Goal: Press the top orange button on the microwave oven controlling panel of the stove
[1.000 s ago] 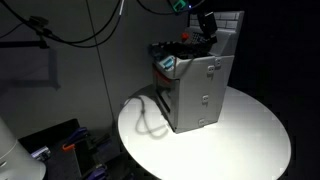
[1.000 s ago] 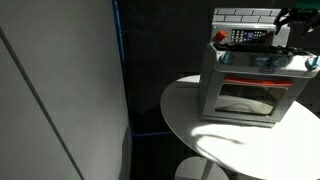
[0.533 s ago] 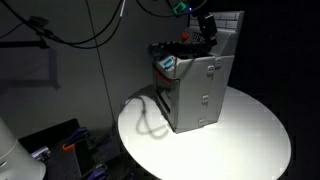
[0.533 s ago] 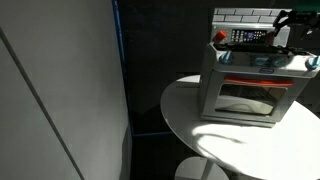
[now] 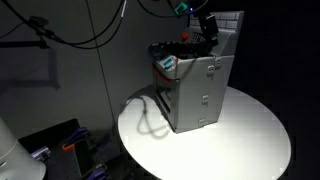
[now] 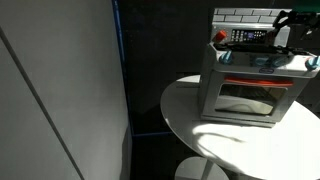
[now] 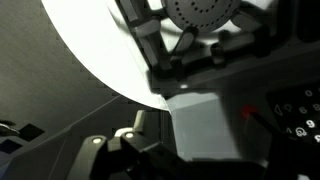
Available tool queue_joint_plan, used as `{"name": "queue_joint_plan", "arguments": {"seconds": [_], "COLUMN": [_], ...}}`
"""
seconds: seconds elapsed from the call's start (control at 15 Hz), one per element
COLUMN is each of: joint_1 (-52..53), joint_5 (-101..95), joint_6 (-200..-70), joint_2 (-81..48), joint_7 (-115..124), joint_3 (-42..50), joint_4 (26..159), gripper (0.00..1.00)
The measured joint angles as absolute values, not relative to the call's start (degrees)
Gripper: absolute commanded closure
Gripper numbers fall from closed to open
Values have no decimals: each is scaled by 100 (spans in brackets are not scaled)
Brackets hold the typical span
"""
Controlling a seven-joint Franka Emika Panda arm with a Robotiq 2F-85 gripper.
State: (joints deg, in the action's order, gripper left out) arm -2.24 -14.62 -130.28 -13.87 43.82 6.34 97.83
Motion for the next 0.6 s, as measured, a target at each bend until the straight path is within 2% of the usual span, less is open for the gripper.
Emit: {"name": "queue_joint_plan", "arguments": {"seconds": [0.6], "joint_1": [-219], "joint_5": [-1456], "joint_6": [-13028], "joint_2": [-1500], "joint_7": [4382], "joint_3": [635], "joint_4": [9667], "gripper": [0]}}
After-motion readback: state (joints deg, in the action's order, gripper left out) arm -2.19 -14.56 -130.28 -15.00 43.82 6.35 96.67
